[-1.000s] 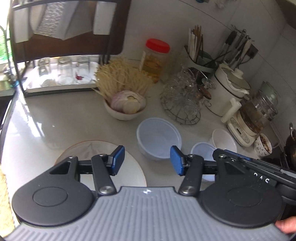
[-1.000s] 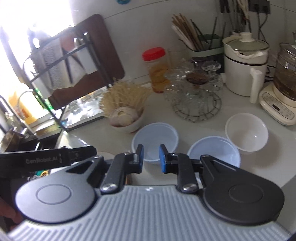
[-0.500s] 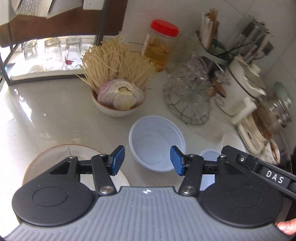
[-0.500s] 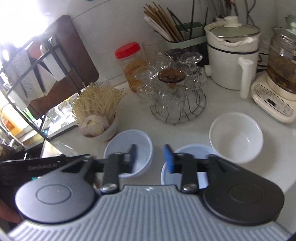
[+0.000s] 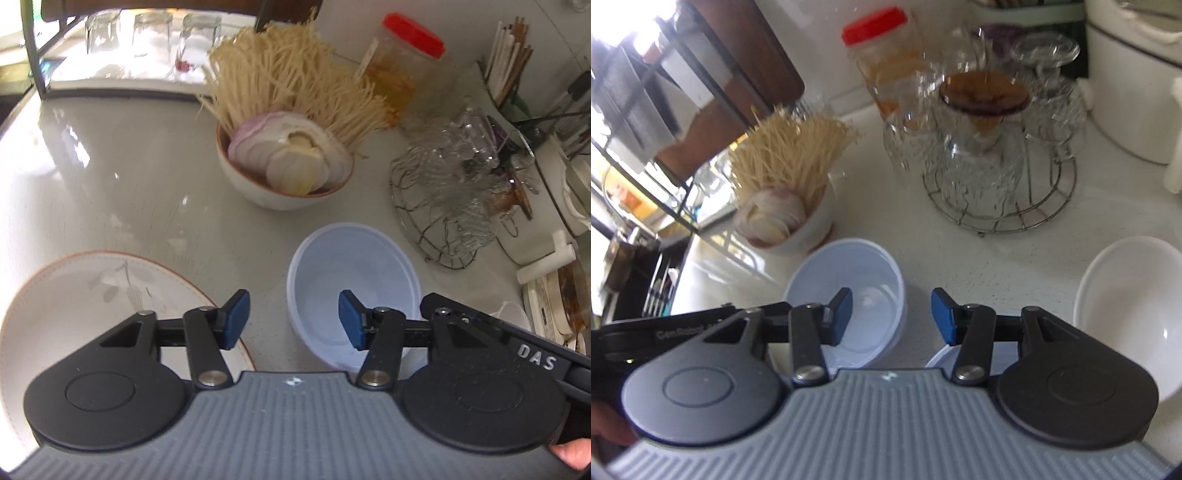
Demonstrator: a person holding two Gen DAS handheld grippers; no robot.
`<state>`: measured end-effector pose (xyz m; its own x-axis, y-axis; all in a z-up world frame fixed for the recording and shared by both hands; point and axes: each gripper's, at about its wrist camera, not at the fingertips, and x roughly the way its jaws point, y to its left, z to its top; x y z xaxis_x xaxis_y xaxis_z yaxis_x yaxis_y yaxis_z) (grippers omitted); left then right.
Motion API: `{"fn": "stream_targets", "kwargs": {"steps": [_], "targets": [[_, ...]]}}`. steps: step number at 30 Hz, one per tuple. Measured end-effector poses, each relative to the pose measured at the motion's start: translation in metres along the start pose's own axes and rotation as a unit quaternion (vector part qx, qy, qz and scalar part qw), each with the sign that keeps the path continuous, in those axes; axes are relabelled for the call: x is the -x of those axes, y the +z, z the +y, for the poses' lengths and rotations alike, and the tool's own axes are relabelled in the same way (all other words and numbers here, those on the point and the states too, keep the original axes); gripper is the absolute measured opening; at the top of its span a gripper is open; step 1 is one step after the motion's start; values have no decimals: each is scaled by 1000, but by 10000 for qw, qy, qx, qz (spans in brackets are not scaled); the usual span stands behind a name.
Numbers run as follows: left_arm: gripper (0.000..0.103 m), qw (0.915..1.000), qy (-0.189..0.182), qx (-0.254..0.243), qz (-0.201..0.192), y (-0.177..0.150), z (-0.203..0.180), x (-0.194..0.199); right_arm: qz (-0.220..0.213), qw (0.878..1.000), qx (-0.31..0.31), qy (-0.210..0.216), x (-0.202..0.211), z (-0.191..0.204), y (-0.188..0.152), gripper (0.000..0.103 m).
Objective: Organize plates and bowls
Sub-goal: 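Close both grippers on the rim of one pale blue bowl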
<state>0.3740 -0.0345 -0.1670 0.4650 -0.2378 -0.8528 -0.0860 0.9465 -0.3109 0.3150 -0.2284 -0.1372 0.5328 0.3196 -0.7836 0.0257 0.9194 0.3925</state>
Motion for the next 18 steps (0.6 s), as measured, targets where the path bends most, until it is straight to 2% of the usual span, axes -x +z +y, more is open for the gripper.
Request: {"fn": "stream_targets", "kwargs": {"steps": [5,7,14,18], "targets": [[51,10000,64,38,-16,-1,-4,-8,275,9995,57,108,-17,-8,2,39],[45,9999,75,102,3,0,-4,-11,334,9993,99,134,-21,-9,2,34],[34,9998,220,40,-7,2,-7,-19,460,9985,247,167,-34,-10,5,23],[23,9996,270,43,36,2,-9,-24,530,9980,260,228,-41,-10,9,16]]}}
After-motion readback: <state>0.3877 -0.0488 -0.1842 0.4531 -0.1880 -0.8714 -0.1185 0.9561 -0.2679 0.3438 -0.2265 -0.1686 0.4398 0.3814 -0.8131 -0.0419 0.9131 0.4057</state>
